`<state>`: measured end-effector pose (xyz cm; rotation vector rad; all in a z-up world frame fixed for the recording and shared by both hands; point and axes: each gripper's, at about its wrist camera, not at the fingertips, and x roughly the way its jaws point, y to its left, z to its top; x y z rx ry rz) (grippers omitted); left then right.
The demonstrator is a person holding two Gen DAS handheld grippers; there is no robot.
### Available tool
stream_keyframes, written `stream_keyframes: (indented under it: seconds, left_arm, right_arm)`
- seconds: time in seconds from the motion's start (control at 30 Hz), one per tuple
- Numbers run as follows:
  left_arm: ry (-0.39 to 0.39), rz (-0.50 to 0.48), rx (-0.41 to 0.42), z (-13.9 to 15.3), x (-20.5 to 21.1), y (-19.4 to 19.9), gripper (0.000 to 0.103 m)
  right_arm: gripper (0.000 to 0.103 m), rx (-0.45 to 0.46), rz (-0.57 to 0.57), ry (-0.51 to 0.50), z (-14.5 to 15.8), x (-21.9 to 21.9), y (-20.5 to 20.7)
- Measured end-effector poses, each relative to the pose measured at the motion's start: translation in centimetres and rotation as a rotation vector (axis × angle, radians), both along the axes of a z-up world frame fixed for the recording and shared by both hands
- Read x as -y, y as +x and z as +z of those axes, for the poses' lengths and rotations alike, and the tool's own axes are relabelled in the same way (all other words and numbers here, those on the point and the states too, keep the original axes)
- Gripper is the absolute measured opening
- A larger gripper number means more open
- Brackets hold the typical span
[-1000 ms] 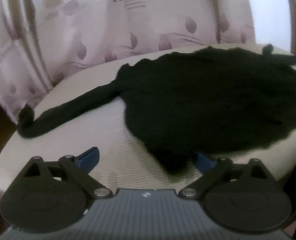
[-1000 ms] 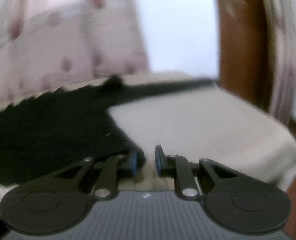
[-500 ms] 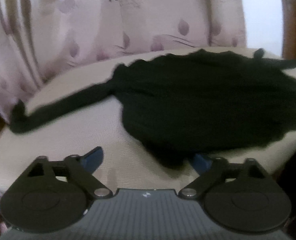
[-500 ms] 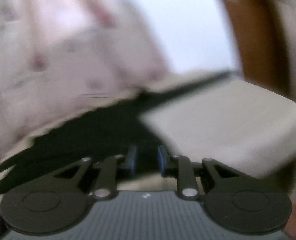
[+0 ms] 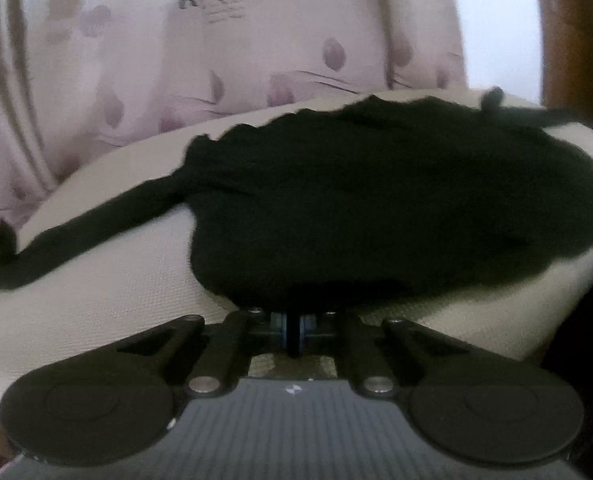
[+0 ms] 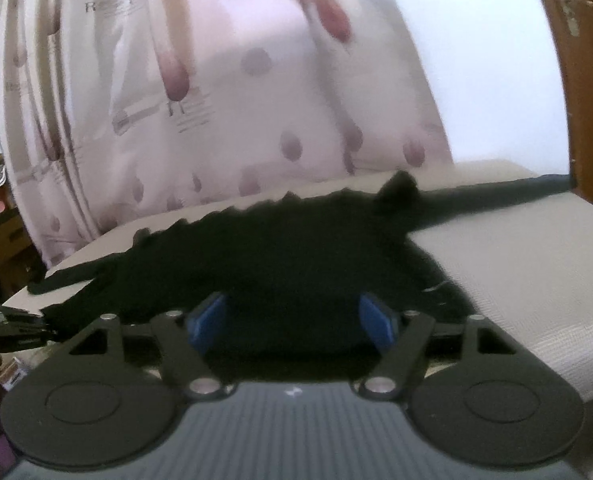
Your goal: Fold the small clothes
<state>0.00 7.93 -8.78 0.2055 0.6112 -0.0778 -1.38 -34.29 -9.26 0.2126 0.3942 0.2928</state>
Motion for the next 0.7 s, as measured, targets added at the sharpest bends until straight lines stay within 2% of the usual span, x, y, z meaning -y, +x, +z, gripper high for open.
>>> stream_keyframes:
  seconds: [0.13, 0.23, 0.3, 0.33, 0.4, 0.43, 0.47, 0.53, 0.57, 0.7]
  left_arm:
    - [-0.031, 0.034, 0.030, 3.5, -0.7, -3.2, 0.009]
    - [-0.067, 0.064, 0.013, 5.2, -1.6, -6.3, 0.006]
    - [-0.038, 0.054, -0.020, 5.1, -1.9, -7.0, 0.007]
    - [0.005, 0.055, -0.030, 4.6, -2.0, -7.3, 0.007]
    - [0.060, 0.080, -0.030, 4.0, -2.4, -7.5, 0.013]
    - [0.060, 0.102, -0.031, 4.0, -2.8, -7.4, 0.026]
    - [0.042, 0.116, -0.022, 4.4, -3.2, -7.2, 0.045]
    - [-0.006, 0.130, 0.029, 5.5, -3.8, -6.9, 0.069]
    - [-0.019, 0.131, 0.068, 6.2, -3.6, -6.6, 0.078]
    - [-0.050, 0.074, 0.159, 7.7, -1.8, -4.0, 0.094]
  right_arm:
    - [0.074, 0.004, -0.014, -0.016, 0.1, 0.8, -0.7]
    - [0.078, 0.000, -0.036, -0.012, 0.0, 1.5, -0.5]
    - [0.079, -0.002, -0.050, 0.013, -0.1, 2.1, -0.3]
    - [0.080, -0.002, -0.051, 0.034, -0.2, 2.5, -0.2]
    - [0.081, -0.012, -0.054, 0.068, -0.4, 3.0, 0.2]
    - [0.081, -0.017, -0.059, 0.079, -0.4, 3.3, 0.4]
    - [0.081, -0.014, -0.058, 0.085, -0.4, 3.4, 0.6]
    - [0.081, 0.001, -0.062, 0.081, -0.2, 3.7, 0.9]
    - [0.081, 0.003, -0.069, 0.072, -0.2, 3.7, 1.1]
    - [0.082, -0.007, -0.070, 0.066, -0.6, 4.0, 2.5]
